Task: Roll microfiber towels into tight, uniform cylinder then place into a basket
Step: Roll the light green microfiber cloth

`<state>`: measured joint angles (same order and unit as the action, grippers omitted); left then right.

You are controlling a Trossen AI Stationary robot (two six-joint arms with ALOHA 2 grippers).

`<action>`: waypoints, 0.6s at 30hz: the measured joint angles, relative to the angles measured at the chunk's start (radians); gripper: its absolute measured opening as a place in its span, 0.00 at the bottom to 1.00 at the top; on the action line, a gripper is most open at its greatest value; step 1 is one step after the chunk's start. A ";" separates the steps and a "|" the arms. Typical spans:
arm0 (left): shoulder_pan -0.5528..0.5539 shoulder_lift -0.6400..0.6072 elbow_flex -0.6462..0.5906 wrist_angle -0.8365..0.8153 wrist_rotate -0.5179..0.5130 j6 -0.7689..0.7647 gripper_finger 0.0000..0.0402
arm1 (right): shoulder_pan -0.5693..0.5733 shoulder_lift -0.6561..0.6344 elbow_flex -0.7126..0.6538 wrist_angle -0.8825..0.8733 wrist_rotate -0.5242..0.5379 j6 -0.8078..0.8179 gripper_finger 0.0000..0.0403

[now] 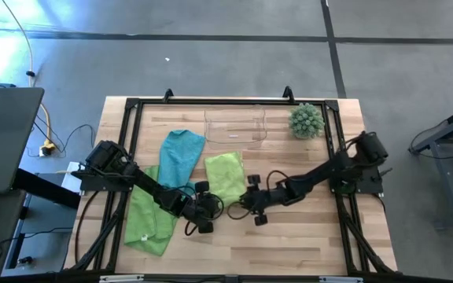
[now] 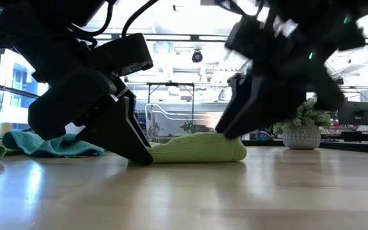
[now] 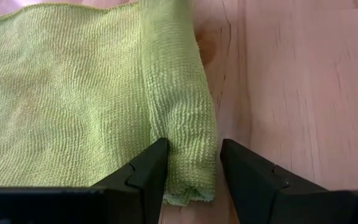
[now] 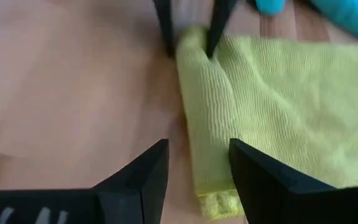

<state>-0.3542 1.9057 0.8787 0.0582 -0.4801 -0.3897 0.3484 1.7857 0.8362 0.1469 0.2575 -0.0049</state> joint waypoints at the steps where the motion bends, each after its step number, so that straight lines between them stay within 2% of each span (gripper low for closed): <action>1: 0.000 0.000 0.000 0.000 0.000 0.000 0.36 | -0.007 0.016 0.000 0.000 0.002 0.000 0.40; 5: 0.000 0.000 0.000 0.000 0.000 0.000 0.36 | -0.029 0.056 0.000 0.009 0.048 0.004 0.40; 11: 0.000 -0.005 0.000 -0.002 -0.002 0.000 0.36 | -0.041 0.084 0.002 0.020 0.035 0.007 0.39; 14: 0.000 -0.008 -0.001 -0.003 -0.015 -0.001 0.36 | -0.040 0.087 0.003 0.021 0.032 0.009 0.34; 18: 0.000 -0.009 -0.001 -0.004 -0.016 -0.001 0.36 | -0.039 0.089 0.003 0.016 0.012 0.053 0.20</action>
<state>-0.3542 1.8965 0.8780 0.0540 -0.4962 -0.3903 0.3091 1.8743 0.8387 0.1627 0.2697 0.0482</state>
